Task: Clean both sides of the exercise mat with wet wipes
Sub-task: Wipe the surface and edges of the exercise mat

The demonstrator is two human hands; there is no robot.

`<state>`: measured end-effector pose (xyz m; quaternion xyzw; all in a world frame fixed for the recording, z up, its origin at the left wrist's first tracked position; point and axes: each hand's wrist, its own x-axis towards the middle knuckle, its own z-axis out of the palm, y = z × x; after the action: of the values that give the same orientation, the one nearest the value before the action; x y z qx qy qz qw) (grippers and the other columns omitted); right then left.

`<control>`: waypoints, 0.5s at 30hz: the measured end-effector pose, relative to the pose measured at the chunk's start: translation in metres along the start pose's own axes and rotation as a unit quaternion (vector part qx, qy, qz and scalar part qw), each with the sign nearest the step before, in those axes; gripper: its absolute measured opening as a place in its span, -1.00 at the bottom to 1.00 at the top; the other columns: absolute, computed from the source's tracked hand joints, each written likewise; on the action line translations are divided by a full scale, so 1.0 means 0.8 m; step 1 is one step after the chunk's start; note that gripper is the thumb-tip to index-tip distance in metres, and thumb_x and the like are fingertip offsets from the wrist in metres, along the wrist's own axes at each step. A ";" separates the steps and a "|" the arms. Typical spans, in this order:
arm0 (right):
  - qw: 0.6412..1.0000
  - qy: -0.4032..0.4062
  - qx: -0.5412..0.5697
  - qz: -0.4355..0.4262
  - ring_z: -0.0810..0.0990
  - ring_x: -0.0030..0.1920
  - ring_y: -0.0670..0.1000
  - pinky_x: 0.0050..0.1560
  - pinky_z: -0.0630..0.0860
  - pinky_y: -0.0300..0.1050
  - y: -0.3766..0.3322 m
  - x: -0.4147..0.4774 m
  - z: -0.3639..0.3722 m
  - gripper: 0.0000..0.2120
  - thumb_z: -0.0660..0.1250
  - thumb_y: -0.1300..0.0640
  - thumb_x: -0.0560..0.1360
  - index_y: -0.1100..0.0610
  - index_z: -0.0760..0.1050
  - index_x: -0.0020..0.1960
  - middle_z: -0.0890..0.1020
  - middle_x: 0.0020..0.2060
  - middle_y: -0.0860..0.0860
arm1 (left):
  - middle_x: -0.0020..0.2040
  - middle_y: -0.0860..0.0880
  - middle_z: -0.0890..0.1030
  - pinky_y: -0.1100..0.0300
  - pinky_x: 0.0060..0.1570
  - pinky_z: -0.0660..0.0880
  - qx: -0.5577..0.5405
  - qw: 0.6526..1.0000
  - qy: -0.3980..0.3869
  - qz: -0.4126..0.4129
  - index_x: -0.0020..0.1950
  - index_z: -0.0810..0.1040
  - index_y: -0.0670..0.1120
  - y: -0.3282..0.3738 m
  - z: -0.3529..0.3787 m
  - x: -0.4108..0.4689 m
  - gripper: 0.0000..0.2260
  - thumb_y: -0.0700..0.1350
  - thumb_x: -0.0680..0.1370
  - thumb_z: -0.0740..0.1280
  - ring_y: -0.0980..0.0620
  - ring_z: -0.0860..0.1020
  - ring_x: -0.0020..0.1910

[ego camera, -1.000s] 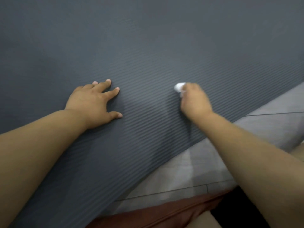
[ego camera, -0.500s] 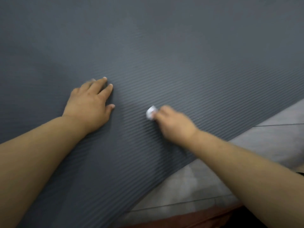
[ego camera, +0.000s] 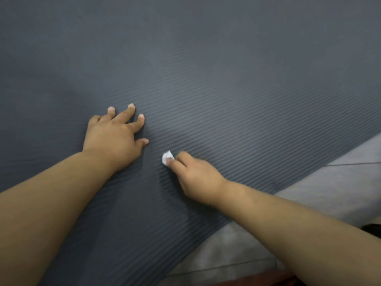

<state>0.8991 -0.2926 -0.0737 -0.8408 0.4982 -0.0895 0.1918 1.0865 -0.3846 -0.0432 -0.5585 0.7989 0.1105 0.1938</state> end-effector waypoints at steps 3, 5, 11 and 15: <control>0.997 0.021 -0.052 0.046 0.56 -0.44 0.19 -0.57 0.45 -0.12 0.061 -0.002 -0.025 -0.60 0.08 0.18 0.39 0.24 0.57 0.10 0.56 -0.24 0.20 | 0.55 0.10 0.00 0.01 0.37 0.16 0.003 1.000 0.002 0.019 0.52 0.09 0.15 -0.009 -0.004 0.001 -0.50 0.19 0.59 0.05 -0.11 0.11 0.50; 0.969 0.105 -0.095 0.201 0.59 -0.21 0.27 -0.27 0.57 0.03 0.118 0.013 -0.050 -0.59 0.04 0.16 0.45 0.25 0.54 0.15 0.55 -0.10 0.26 | 0.55 0.12 0.04 0.03 0.36 0.19 -0.005 1.000 0.003 0.031 0.51 0.12 0.17 -0.018 -0.008 0.006 -0.53 0.15 0.60 0.07 -0.10 0.18 0.48; 0.900 0.140 -0.020 0.413 0.47 0.14 0.20 0.09 0.26 -0.13 0.087 0.085 -0.053 -0.69 0.08 0.31 0.55 0.23 0.42 0.25 0.46 0.18 0.22 | 0.54 0.08 0.08 -0.03 0.38 0.18 -0.023 0.999 0.014 0.019 0.52 0.13 0.06 -0.047 -0.023 0.024 -0.40 0.19 0.54 0.22 -0.10 0.14 0.45; 0.994 0.016 0.024 0.103 0.56 -0.04 0.27 -0.12 0.48 0.05 -0.023 0.096 0.002 -0.61 0.18 0.31 0.52 0.27 0.35 0.35 0.47 0.12 0.26 | 0.55 0.08 0.01 -0.01 0.43 0.09 0.009 1.000 -0.011 -0.001 0.53 0.09 0.06 -0.068 -0.019 0.036 -0.39 0.27 0.54 0.10 -0.08 0.08 0.51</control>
<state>0.9521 -0.3513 -0.0707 -0.7786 0.5831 -0.0948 0.2118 1.1259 -0.4342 -0.0402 -0.5564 0.7972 0.1090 0.2075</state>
